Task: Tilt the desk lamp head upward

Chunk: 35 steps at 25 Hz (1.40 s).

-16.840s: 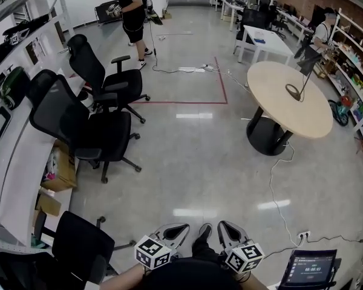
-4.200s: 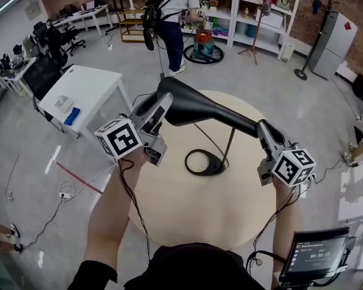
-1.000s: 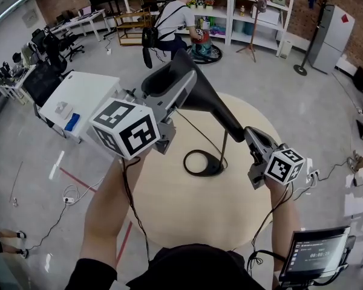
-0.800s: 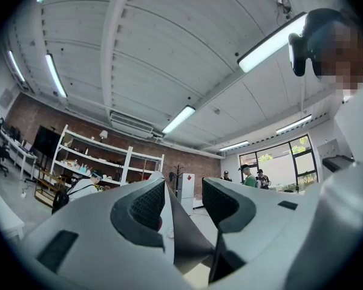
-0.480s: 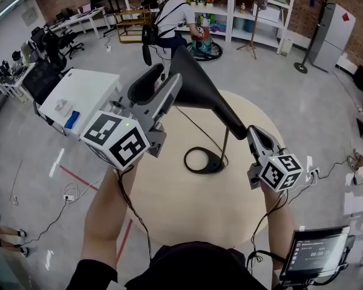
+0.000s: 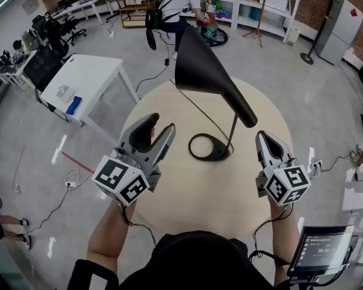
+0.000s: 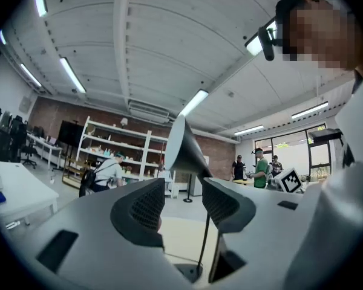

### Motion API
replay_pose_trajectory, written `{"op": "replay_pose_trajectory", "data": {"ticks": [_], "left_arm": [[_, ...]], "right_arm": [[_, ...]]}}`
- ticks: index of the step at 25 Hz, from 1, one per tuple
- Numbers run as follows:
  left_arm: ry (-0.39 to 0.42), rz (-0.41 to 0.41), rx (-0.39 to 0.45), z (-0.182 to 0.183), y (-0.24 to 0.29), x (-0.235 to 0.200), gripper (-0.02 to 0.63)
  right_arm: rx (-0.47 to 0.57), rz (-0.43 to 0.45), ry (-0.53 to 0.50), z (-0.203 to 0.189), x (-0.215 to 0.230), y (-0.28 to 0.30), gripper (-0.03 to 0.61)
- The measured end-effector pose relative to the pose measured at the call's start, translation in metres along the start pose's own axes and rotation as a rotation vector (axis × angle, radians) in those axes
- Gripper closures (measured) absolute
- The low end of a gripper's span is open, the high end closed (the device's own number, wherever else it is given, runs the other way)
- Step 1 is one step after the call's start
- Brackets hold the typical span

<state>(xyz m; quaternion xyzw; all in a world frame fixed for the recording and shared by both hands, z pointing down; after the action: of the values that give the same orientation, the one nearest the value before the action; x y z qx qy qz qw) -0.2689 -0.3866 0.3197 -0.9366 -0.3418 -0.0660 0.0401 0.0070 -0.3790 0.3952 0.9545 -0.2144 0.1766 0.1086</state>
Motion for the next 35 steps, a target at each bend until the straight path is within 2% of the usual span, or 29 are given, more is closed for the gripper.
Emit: {"op": "replay_pose_trajectory", "data": {"ticks": [3,7,11,14,20,23,27,35], "left_arm": [[-0.012,-0.037,-0.093,-0.049,-0.011,0.029,0.411],[-0.038,-0.060,-0.180,-0.090,-0.024,0.071,0.412],[-0.150,-0.058,-0.230,-0.122,-0.039,0.106,0.411],[-0.183,-0.065,-0.274,-0.138,-0.047,0.122,0.411],[-0.148,-0.063,-0.318,-0.150,-0.062,0.132,0.411],[-0.164,-0.067,-0.323,-0.151,-0.062,0.139,0.411],[-0.242,-0.078,-0.321,-0.149,-0.059,0.147,0.412],[-0.230,-0.074,-0.323,-0.148,-0.059,0.149,0.411]], "right_arm": [[-0.039,0.037,-0.021,-0.020,-0.015,-0.008,0.574],[-0.054,0.086,0.021,-0.042,-0.033,-0.026,0.575],[-0.046,0.045,0.097,-0.061,-0.031,-0.048,0.574],[-0.063,0.024,0.121,-0.080,-0.029,-0.056,0.574],[-0.139,0.048,0.079,-0.124,-0.054,-0.059,0.575],[-0.172,0.077,0.070,-0.135,-0.066,-0.059,0.575],[-0.183,0.106,0.053,-0.133,-0.072,-0.060,0.575],[-0.143,0.122,0.016,-0.124,-0.077,-0.063,0.575]]}}
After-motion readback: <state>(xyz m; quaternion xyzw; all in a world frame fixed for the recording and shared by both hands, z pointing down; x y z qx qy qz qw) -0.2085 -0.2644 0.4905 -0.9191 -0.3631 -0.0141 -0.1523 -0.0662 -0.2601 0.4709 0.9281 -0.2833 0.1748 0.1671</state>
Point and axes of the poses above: the fingertips, and each gripper's own axes: y forward along the fingers, x to its right, z out of its top, the point moved 3 cm from there along -y, backward along the fingers, and after that the axes turned 15 degrees about y, right-handed, at the moved point
